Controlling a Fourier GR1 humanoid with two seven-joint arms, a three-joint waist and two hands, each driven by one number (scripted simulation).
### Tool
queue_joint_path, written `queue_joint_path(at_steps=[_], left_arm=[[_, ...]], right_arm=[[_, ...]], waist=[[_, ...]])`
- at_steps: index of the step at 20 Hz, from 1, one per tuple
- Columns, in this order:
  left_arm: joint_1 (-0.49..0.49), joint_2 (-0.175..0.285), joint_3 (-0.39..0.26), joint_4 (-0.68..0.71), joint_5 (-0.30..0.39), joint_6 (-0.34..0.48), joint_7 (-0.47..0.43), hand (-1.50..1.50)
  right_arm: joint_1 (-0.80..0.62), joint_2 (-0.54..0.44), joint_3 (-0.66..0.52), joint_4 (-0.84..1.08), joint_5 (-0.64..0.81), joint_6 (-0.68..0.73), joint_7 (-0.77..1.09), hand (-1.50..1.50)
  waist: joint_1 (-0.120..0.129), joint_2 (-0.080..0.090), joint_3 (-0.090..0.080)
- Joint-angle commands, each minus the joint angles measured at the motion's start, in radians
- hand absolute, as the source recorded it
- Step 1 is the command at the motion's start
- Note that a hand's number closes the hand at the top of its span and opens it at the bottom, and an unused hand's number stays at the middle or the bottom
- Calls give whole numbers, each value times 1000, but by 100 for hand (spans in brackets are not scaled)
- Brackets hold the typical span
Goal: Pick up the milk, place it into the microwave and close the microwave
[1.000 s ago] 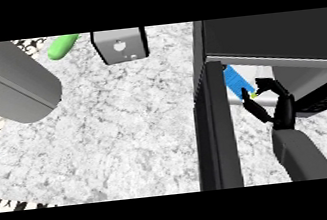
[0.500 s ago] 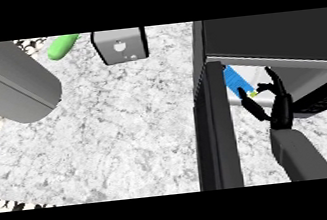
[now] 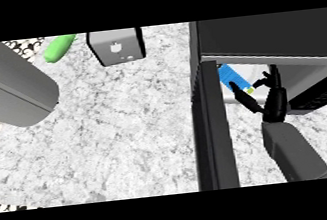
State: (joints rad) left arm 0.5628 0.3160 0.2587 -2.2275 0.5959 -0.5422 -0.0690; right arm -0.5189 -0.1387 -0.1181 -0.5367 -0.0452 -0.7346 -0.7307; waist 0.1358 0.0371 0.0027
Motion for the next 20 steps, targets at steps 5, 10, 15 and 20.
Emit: queue_joint_path(at_steps=[5,10,15,20], left_arm=[[-4,-19,-45,17,-20,5,23,-150],[15,-72,-77,32,-89,-14,-18,-150],[-20,-99,-145,33,-130,-25,-11,-150],[26,-117,-213,85,-183,-131,-66,-150]], right_arm=[[-403,-103,74,112,60,180,196,-150],[-472,-175,83,222,78,344,207,-150],[-424,-156,54,272,46,484,88,-150],[-405,-141,6,286,-14,671,38,-150]], waist=[[20,2,0],[-13,-1,0],[-72,-10,1],[-86,-21,-1]])
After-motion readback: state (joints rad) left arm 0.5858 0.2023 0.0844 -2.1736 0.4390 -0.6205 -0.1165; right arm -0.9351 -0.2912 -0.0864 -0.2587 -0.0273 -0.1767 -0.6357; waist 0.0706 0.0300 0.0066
